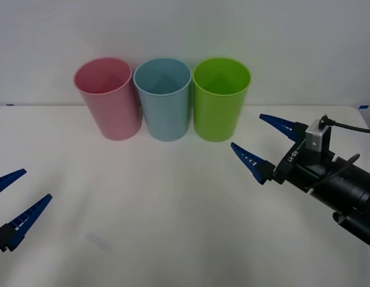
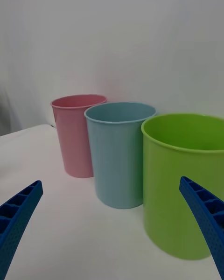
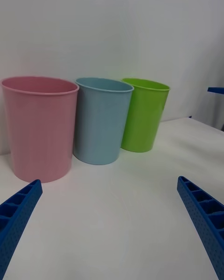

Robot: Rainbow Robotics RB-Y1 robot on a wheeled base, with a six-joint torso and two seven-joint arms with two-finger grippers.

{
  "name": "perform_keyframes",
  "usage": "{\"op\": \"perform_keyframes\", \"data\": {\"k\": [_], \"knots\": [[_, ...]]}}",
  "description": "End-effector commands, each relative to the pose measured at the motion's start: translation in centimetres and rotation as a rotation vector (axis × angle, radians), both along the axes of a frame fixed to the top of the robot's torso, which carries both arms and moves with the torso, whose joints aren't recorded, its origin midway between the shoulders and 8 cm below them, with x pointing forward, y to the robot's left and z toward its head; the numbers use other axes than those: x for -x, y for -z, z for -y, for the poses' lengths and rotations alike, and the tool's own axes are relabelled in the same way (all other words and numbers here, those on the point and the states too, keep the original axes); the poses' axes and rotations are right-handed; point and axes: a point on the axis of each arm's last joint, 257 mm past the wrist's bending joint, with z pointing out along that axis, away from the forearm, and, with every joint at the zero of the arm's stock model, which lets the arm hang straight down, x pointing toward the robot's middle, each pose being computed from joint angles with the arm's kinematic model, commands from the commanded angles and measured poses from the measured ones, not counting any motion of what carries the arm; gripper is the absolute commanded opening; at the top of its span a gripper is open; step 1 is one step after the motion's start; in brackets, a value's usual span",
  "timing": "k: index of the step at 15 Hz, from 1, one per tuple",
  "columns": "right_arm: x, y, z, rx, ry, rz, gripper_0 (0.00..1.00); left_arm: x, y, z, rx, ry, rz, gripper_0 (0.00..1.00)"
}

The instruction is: Grasp the object on the table and drop it into the matching bin: aluminum can to the light blue bin, PET bottle to the pink bin.

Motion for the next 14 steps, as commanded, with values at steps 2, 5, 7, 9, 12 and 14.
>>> {"op": "perform_keyframes", "data": {"k": [2,5,7,9,12,14], "knots": [[2.6,2.1,3.5,0.041,0.003,-0.020,1.00,0.0,0.0,0.0,0.000,0.000,0.000,1.00],[5.1,3.5,6.1,0.073,0.003,-0.038,1.00,0.0,0.0,0.0,0.000,0.000,0.000,1.00],[6.8,4.2,7.9,0.086,0.012,-0.045,1.00,0.0,0.0,0.0,0.000,0.000,0.000,1.00],[8.2,5.2,9.4,0.095,0.034,-0.065,1.00,0.0,0.0,0.0,0.000,0.000,0.000,1.00],[9.6,6.4,11.3,0.109,0.074,-0.088,1.00,0.0,0.0,0.0,0.000,0.000,0.000,1.00],[10.5,6.8,12.1,0.113,0.086,-0.096,1.00,0.0,0.0,0.0,0.000,0.000,0.000,1.00]]}}
